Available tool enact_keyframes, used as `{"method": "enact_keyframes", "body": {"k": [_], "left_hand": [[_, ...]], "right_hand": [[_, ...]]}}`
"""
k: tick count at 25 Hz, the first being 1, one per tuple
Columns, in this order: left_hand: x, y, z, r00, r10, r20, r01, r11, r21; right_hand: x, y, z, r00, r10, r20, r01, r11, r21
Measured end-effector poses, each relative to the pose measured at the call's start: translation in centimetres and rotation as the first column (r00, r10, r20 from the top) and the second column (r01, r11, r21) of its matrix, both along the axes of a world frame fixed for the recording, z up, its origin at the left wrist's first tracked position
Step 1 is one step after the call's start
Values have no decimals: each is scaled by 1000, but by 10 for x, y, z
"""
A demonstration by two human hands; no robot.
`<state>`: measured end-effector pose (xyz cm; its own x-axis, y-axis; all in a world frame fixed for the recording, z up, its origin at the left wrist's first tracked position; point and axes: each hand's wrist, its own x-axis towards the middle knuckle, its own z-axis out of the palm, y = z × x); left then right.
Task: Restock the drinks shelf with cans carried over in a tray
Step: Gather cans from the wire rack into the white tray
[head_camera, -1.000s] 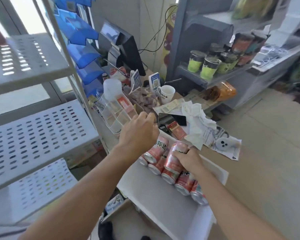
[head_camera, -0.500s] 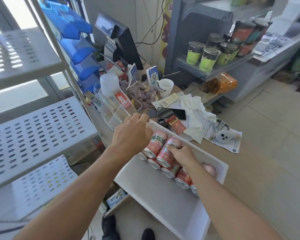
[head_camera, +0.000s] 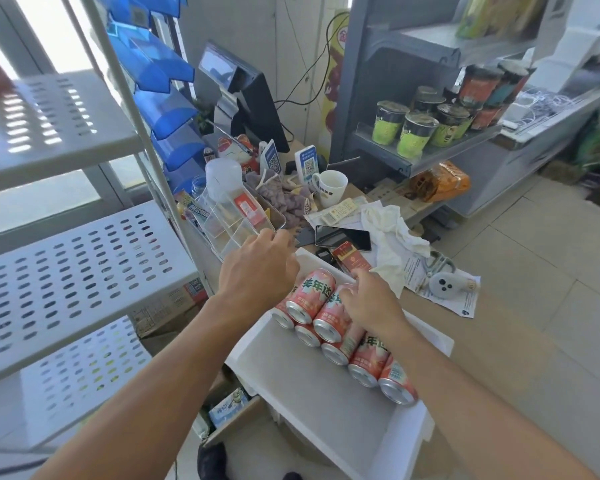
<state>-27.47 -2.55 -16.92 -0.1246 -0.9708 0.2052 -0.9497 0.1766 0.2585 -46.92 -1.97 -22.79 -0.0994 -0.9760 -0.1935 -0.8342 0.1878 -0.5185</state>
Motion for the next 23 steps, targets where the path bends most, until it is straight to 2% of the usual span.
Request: {"method": "enact_keyframes", "body": {"k": [2,4,7,10,18,20,23], "left_hand": [[9,0,10,999,42,-18,-43,999,-31],[23,0,23,995,91,-44,-94,993,-69],[52,2,49,983,174,-52,-181,972,-153],[88,3,80,963,262,-69,-271,936,-224],[201,5,139,874,446,-192,-485,822,-298],[223,3,143,863,473,-179,-506,805,-310],[255,-5,142,865,476,-156,-501,807,-314]], "right_hand": [[16,-6,25,995,98,11,-96,985,-143],[34,-14,47,975,215,-61,-224,936,-270],[67,-29,84,914,342,-218,-405,806,-432],[107,-45,120,851,398,-341,-524,665,-532],[241,-64,207,737,613,-285,-576,350,-739],[276,-76,222,701,658,-273,-592,324,-738],[337,-107,235,674,690,-265,-624,339,-704]]}}
